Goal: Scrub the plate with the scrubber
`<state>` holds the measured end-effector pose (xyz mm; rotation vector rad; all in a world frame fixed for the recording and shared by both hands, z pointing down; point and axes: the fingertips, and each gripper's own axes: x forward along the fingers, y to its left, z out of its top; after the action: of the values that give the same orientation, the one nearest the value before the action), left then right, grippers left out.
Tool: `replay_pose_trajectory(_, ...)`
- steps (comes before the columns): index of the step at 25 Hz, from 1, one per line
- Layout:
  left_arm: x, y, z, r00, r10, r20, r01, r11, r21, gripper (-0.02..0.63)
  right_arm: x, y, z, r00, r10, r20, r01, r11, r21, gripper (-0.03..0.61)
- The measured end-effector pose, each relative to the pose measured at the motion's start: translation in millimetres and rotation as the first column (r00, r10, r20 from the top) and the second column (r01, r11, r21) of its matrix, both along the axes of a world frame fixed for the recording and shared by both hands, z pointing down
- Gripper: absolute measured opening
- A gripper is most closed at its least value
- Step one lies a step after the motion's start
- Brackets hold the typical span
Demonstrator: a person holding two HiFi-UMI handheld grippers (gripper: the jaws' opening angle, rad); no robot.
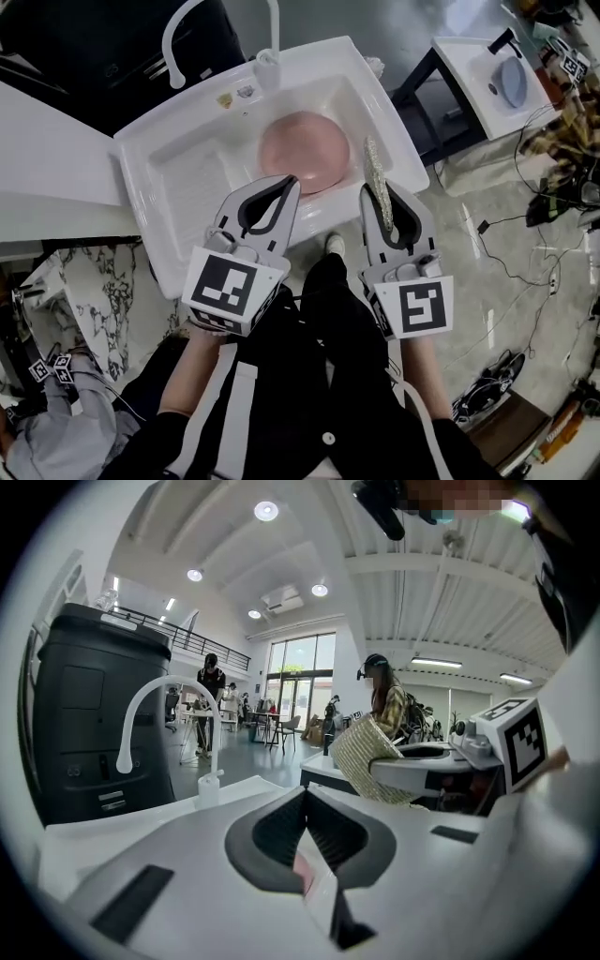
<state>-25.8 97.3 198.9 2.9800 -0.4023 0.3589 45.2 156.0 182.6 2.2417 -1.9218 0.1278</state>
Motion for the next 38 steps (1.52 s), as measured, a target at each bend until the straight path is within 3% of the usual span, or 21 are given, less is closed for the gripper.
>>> replay_pose_trajectory(8,36,-16,-4,0.985,-0.171,0.008,0.171,0.985,-0.005,0.002,44,-22,0,0.987,-0.159,-0.011,0.159,0.987,-0.031,0.074)
replay_pose_trajectory(16,49,-33,2,0.931,-0.365,0.013,0.365,0.931,-0.029,0.002,73,-47,11,0.943,-0.334,-0.002,0.334,0.942,-0.040,0.074)
replay_pose_trajectory(22,51,-32,10,0.885,-0.464,0.045,0.465,0.885,-0.027,0.002,78,-60,21,0.884,-0.467,0.014,0.467,0.884,-0.037,0.074)
replay_pose_trajectory(32,28,-32,24,0.823,-0.562,0.082,0.567,0.821,-0.058,0.002,65,-71,38,0.832,-0.552,0.050,0.554,0.830,-0.068,0.074)
replay_pose_trajectory(38,21,-46,20,0.817,-0.571,0.081,0.575,0.817,-0.045,0.002,65,-81,38,0.844,-0.533,0.057,0.536,0.840,-0.083,0.074)
